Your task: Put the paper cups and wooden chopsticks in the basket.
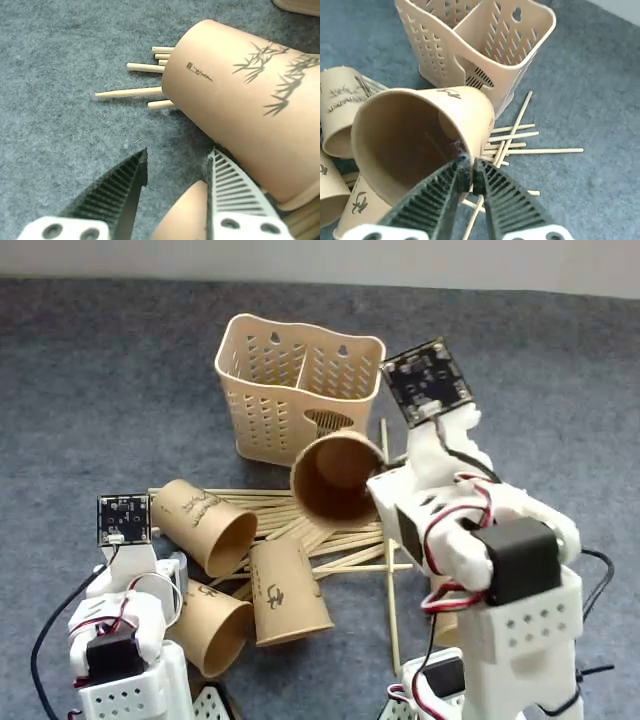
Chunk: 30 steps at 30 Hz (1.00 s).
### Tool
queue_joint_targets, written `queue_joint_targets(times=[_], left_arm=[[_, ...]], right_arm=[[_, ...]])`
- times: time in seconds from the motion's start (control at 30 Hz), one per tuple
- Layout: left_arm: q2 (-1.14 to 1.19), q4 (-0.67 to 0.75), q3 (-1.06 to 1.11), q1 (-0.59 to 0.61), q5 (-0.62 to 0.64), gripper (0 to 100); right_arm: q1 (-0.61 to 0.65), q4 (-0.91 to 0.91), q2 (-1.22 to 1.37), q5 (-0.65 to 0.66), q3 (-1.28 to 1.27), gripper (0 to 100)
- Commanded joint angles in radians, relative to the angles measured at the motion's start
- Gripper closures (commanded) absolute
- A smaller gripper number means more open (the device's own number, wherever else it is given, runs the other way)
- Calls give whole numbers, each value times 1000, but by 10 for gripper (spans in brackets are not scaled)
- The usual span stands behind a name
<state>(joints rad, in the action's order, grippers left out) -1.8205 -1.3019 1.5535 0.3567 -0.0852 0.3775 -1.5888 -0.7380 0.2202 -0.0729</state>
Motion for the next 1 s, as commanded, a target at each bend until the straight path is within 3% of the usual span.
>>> queue_joint_targets(times=[0.0, 0.47, 0.97], left_arm=[[-4, 17, -2, 8, 5, 800], [-4, 18, -2, 8, 5, 800], [-4, 18, -2, 8, 5, 800]], right_arm=[[8, 36, -13, -49, 133, 990], [8, 390, -5, -170, 182, 990], [-5, 394, 231, -241, 176, 991]])
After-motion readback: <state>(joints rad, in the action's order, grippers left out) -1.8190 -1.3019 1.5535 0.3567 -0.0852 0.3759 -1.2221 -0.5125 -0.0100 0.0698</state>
